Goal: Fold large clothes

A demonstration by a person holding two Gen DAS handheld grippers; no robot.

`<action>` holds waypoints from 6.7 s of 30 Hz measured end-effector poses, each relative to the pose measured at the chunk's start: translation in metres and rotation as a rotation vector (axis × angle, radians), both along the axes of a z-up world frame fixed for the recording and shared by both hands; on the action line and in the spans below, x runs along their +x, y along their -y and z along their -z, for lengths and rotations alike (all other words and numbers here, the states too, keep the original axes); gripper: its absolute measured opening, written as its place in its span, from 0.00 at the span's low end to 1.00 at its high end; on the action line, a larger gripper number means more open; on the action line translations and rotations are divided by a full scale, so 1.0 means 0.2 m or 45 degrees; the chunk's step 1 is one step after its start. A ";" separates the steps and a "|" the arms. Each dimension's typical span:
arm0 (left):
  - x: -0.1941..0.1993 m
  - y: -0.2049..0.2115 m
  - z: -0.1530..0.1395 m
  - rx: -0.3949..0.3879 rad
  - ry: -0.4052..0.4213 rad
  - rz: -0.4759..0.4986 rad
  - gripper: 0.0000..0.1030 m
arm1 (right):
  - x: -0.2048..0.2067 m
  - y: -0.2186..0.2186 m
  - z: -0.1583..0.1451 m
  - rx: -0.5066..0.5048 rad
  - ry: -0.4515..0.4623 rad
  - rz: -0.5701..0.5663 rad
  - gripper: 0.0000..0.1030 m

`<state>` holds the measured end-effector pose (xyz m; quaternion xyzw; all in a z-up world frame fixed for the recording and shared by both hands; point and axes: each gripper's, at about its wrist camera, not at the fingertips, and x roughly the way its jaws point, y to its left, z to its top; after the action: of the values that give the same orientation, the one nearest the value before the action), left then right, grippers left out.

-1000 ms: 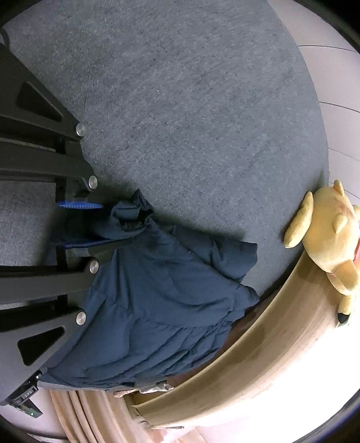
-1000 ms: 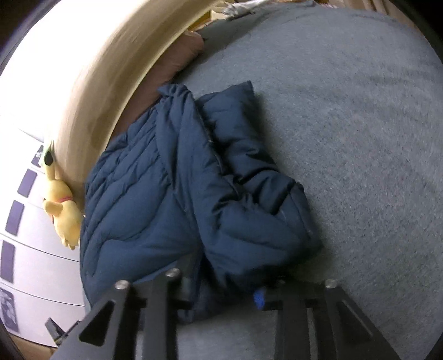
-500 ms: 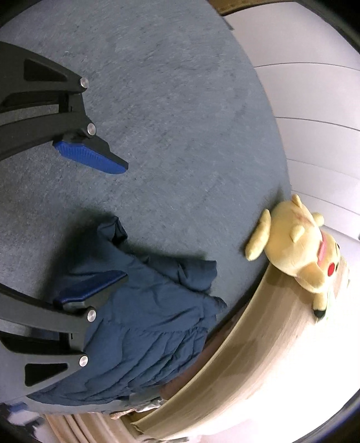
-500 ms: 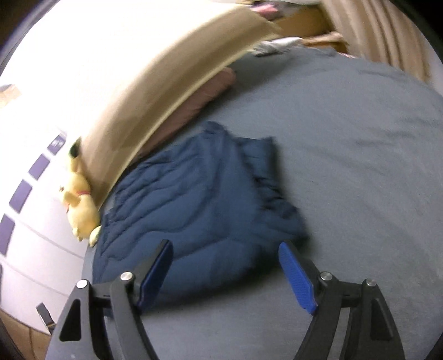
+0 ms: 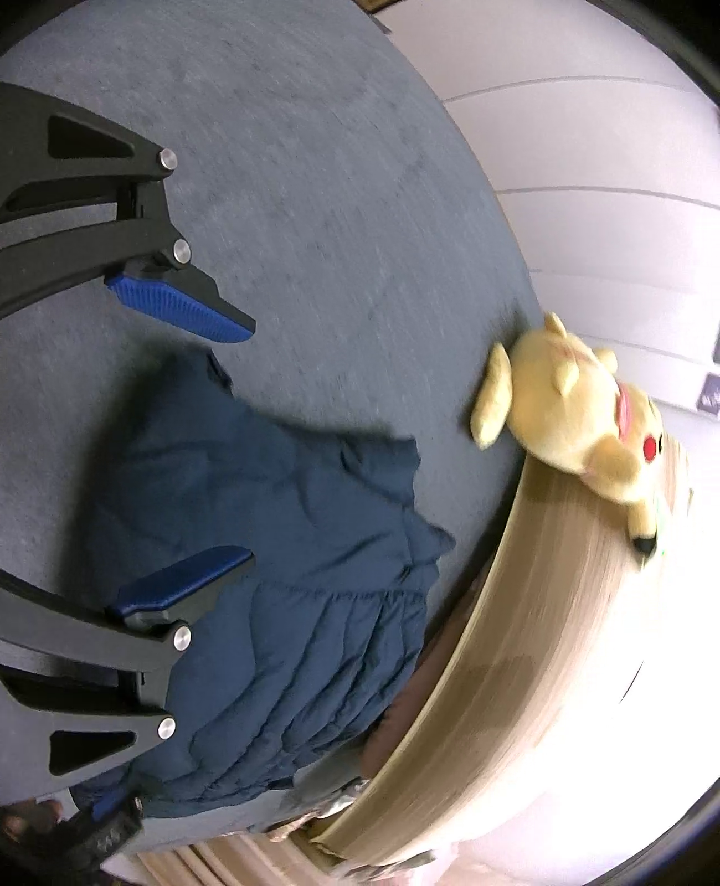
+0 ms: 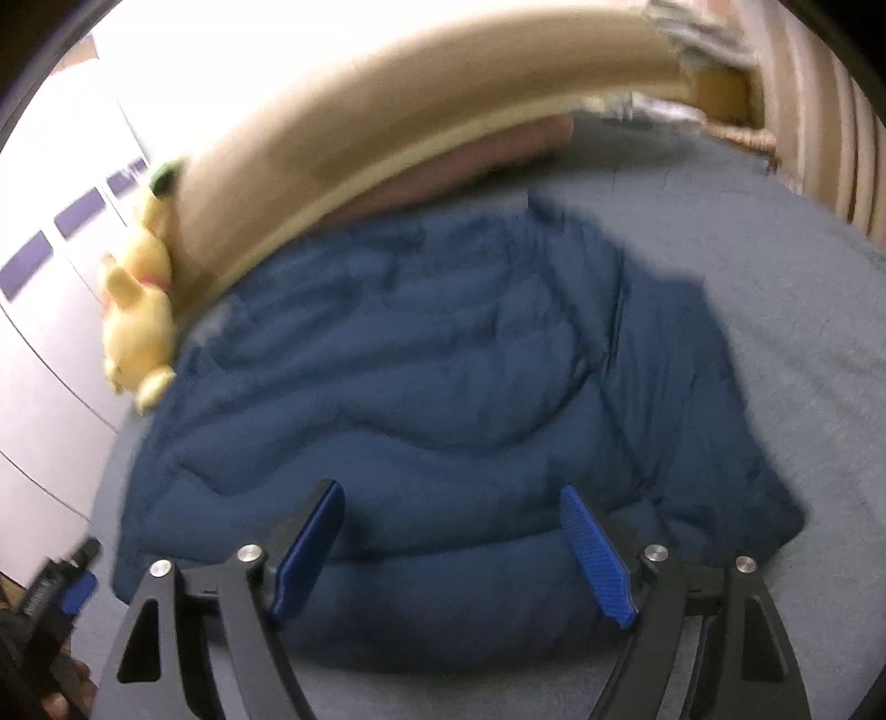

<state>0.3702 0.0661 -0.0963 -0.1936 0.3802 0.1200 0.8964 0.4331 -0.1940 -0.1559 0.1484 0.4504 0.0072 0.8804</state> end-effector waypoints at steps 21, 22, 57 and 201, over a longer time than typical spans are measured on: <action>0.51 -0.59 0.17 -0.688 -0.083 0.392 0.86 | 0.23 1.09 0.14 0.711 -0.189 0.087 0.91; 0.54 -0.59 0.19 -0.688 -0.093 0.401 0.86 | 0.25 1.09 0.16 0.717 -0.194 0.072 0.91; 0.21 -0.13 -0.58 -0.276 0.032 0.718 0.14 | 0.07 0.59 -0.70 0.256 -0.004 -0.347 0.17; -0.73 -0.26 -0.08 -0.225 -0.047 0.312 0.61 | -1.01 0.95 -0.04 0.484 0.050 0.190 0.93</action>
<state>0.2244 0.1175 -0.0802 -0.2217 0.4266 -0.0206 0.8766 0.2314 -0.3837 -0.1480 0.3447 0.4116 0.0296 0.8431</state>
